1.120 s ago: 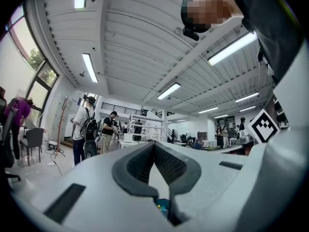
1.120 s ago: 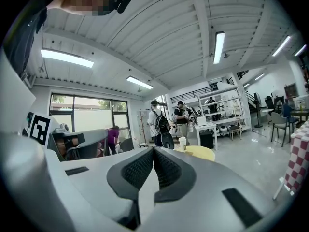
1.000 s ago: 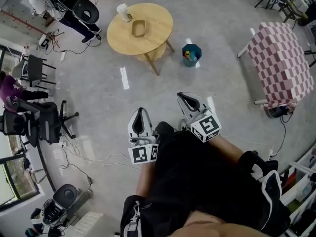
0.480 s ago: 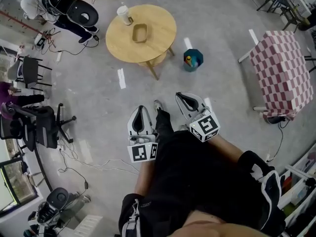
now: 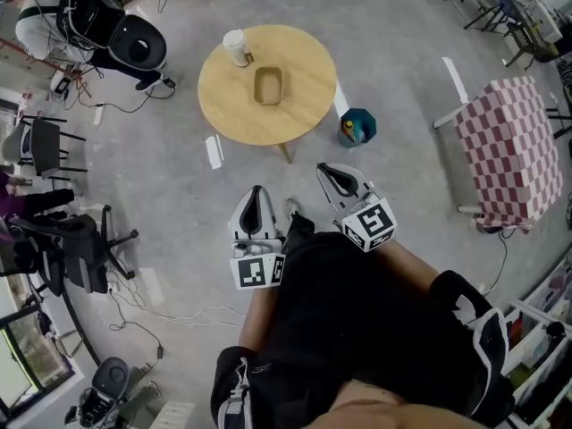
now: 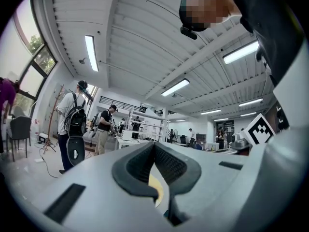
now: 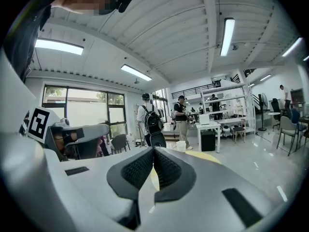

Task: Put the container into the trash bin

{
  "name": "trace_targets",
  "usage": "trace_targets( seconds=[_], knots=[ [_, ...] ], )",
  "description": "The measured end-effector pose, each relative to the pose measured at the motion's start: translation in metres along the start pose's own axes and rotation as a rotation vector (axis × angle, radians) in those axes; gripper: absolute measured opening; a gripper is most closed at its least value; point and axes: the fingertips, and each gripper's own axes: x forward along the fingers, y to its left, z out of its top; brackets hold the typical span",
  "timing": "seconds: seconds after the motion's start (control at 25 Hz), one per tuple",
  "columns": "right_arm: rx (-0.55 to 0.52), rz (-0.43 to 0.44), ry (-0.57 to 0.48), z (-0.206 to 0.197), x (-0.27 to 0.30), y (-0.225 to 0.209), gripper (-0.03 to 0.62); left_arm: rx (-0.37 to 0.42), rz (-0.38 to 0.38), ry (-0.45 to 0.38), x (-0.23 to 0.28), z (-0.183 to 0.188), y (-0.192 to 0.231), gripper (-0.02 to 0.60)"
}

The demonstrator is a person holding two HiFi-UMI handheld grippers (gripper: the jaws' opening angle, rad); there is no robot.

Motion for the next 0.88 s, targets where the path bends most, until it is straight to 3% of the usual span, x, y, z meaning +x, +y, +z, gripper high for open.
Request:
trace_targets(
  seconds=[0.28,0.64,0.88],
  knots=[
    [-0.018,0.001,0.038,-0.001,0.081,-0.012,0.028,-0.017,-0.038,0.022,0.05,-0.006,0.053,0.009],
    [-0.021,-0.001,0.11,-0.023,0.157,-0.036,0.029,-0.044,-0.03,0.054,0.084,-0.018,0.1,0.009],
    [-0.07,0.047,0.208,-0.044,0.211,-0.059,0.029,-0.055,-0.006,0.057,0.12,-0.02,0.127,0.009]
  ],
)
